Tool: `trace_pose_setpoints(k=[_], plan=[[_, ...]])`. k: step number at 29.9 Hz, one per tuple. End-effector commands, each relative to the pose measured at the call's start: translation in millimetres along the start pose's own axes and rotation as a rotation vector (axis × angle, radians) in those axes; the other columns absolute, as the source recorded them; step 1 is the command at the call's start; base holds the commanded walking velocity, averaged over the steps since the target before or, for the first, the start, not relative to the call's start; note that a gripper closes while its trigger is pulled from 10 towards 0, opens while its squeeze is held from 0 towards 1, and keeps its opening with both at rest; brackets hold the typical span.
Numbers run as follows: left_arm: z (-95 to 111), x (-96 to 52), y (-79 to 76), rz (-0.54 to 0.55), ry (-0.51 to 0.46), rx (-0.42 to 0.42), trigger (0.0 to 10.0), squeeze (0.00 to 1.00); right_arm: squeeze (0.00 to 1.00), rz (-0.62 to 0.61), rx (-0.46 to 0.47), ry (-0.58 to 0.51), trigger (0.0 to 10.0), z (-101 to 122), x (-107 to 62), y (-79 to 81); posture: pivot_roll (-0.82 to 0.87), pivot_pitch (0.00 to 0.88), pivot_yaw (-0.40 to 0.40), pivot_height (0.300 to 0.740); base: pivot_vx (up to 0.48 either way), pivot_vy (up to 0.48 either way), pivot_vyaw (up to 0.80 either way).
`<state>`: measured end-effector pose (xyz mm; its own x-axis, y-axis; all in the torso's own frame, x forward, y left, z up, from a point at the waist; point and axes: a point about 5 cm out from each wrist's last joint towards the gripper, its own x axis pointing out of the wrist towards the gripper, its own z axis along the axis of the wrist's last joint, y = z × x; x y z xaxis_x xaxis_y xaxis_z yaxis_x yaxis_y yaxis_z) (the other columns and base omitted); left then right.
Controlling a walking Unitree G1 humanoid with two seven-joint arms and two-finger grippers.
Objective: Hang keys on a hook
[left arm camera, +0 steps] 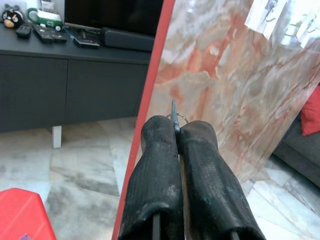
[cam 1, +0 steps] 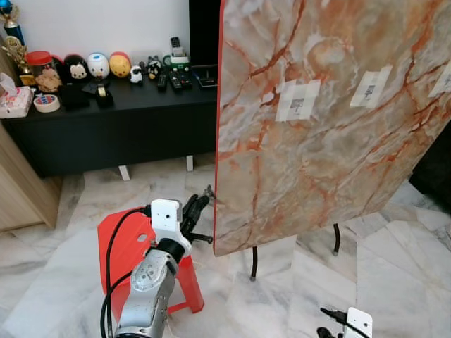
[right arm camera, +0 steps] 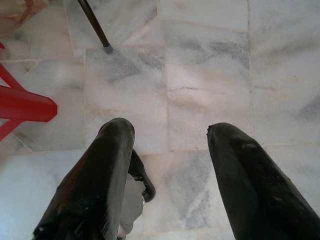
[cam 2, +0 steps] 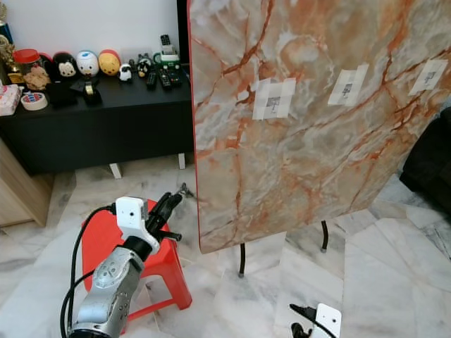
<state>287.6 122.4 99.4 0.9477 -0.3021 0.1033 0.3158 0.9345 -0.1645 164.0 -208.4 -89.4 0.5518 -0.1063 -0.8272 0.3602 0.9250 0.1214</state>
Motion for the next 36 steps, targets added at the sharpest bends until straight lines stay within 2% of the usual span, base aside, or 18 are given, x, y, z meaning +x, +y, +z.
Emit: trace_pose_setpoints(k=[1,21,28,36], plan=[[5.3,2.9,-4.9,-0.024,-0.017,0.002,10.0,0.0,0.0,-0.005,-0.004,-0.007,10.0,2.0,-0.1,-2.3,0.02,0.006,-0.072,0.74,0.0,0.0,0.0],[7.1,3.5,-5.0,-0.031,-0.028,0.013,10.0,0.0,0.0,-0.003,0.005,-0.014,10.0,1.4,-0.3,-2.2,0.02,0.0,-0.07,0.74,0.0,-0.327,0.0],[7.2,4.0,-5.5,-0.033,-0.029,0.012,10.0,0.0,0.0,-0.003,0.0,-0.009,10.0,0.6,-0.4,-2.3,0.02,0.0,-0.07,0.74,0.0,-0.332,-0.73],[9.3,5.7,-6.9,-0.034,-0.033,0.011,10.0,0.0,0.0,-0.001,0.001,-0.015,10.0,1.6,-0.3,-2.1,0.02,0.0,-0.074,0.74,0.0,-0.03,0.0]])
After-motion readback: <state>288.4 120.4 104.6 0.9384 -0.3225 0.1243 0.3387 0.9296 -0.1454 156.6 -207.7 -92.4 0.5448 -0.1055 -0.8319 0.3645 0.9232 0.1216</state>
